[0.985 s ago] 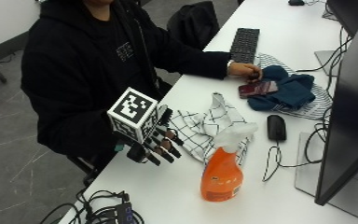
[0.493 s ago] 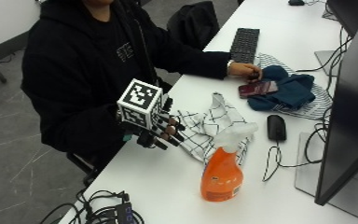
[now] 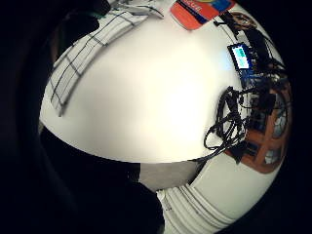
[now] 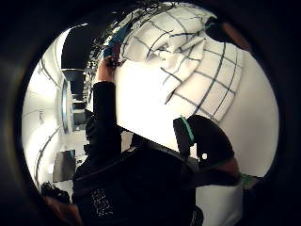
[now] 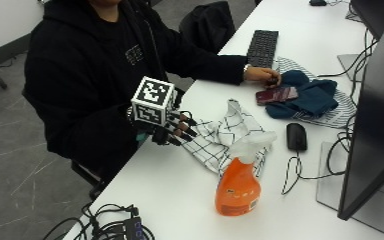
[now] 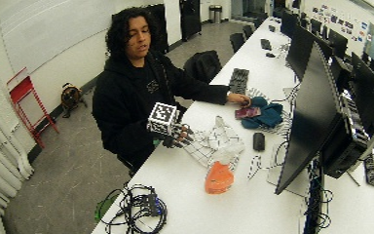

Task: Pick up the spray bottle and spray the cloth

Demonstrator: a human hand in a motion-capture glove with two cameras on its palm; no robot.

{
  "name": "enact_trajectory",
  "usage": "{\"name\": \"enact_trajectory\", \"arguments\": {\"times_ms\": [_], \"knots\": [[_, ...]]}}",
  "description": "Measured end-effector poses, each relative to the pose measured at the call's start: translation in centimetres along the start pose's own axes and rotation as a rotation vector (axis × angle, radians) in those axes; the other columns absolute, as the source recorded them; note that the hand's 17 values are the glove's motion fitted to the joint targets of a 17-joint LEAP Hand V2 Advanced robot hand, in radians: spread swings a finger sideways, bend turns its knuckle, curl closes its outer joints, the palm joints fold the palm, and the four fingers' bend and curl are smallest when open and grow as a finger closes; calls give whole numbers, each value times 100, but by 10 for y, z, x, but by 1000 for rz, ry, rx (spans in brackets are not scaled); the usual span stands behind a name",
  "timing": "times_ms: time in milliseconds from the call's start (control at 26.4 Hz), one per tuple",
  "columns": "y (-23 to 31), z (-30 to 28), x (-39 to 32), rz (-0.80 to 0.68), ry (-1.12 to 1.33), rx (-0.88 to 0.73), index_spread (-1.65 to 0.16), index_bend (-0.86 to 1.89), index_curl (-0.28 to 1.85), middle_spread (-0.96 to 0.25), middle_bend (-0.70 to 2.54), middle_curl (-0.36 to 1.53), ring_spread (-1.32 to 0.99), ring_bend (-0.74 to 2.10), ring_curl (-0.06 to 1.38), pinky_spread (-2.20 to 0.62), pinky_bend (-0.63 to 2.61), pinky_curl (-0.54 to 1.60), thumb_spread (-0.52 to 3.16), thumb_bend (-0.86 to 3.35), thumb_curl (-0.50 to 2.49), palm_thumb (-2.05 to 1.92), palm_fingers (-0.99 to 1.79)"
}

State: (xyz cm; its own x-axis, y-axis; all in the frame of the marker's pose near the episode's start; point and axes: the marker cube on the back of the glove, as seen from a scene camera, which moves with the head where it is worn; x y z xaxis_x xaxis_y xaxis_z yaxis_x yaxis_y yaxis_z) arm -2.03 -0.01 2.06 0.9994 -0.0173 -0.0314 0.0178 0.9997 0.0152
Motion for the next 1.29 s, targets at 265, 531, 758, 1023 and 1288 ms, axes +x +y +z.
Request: {"name": "enact_trajectory", "arguments": {"times_ms": [265, 531, 758, 1023, 1288], "knots": [[-15, -39, 47, 116, 22, 57, -37, 15, 29, -4, 20, 32, -6, 25, 27, 19, 23, 29, 114, 8, 30, 65, 53], [-46, -90, 102, 223, 86, 100, -37, 15, 28, -4, 20, 33, -7, 25, 28, 20, 22, 30, 115, 5, 31, 66, 53], [-85, -138, 147, 302, 48, 219, -37, 11, 27, -5, 21, 34, -8, 29, 29, 19, 24, 31, 115, 2, 32, 67, 58], [-138, -172, 167, 276, -167, 354, -37, 5, 22, -8, 28, 37, -13, 38, 33, 15, 27, 33, 109, -6, 29, 53, 68], [-182, -178, 170, 202, -518, 374, -36, 12, 21, -13, 33, 39, -17, 42, 34, 9, 25, 33, 100, -2, 31, 56, 80]]}}
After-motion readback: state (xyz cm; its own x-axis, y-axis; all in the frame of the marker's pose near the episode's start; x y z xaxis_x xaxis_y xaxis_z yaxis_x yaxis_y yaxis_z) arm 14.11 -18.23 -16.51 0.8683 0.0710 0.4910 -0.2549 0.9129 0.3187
